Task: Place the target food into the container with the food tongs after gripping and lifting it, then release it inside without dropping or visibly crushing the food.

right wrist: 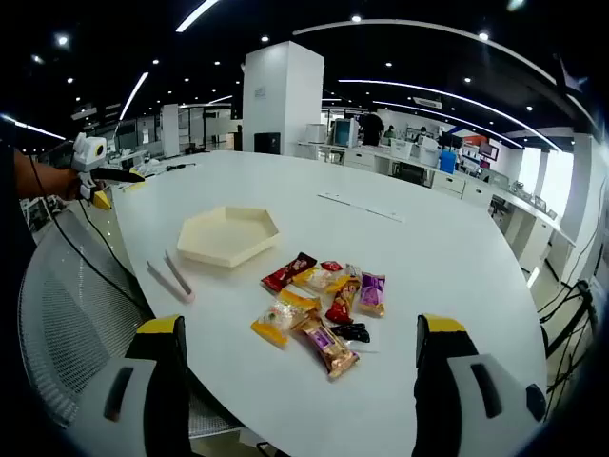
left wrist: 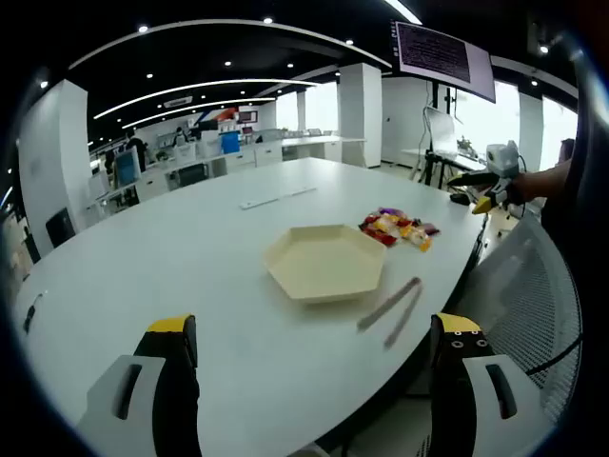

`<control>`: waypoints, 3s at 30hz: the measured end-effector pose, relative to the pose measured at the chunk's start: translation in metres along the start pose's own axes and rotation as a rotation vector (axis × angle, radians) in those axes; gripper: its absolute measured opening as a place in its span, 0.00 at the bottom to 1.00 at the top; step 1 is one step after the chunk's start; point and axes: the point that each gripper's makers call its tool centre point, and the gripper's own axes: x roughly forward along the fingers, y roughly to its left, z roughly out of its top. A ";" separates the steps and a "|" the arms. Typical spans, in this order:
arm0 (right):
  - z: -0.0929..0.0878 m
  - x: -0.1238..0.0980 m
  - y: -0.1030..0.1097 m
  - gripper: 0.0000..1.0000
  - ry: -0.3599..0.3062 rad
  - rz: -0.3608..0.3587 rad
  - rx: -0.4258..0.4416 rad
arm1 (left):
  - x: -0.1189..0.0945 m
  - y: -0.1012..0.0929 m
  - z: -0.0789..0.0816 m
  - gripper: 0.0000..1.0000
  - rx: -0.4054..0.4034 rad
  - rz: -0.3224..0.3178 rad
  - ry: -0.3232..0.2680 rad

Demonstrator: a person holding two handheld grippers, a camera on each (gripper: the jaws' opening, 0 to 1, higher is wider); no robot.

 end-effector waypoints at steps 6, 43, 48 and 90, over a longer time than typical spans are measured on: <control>-0.001 0.000 0.000 1.00 -0.002 0.001 0.009 | 0.000 -0.001 0.001 0.99 -0.002 -0.005 0.001; 0.003 -0.002 0.001 1.00 -0.011 0.011 0.006 | 0.034 -0.030 0.004 0.93 0.140 -0.190 0.090; 0.002 0.000 0.003 1.00 -0.008 0.016 0.001 | 0.049 -0.045 -0.020 0.92 0.243 -0.285 0.189; 0.000 0.001 0.001 1.00 -0.014 0.006 0.014 | 0.118 -0.100 -0.069 0.30 0.428 -0.570 0.375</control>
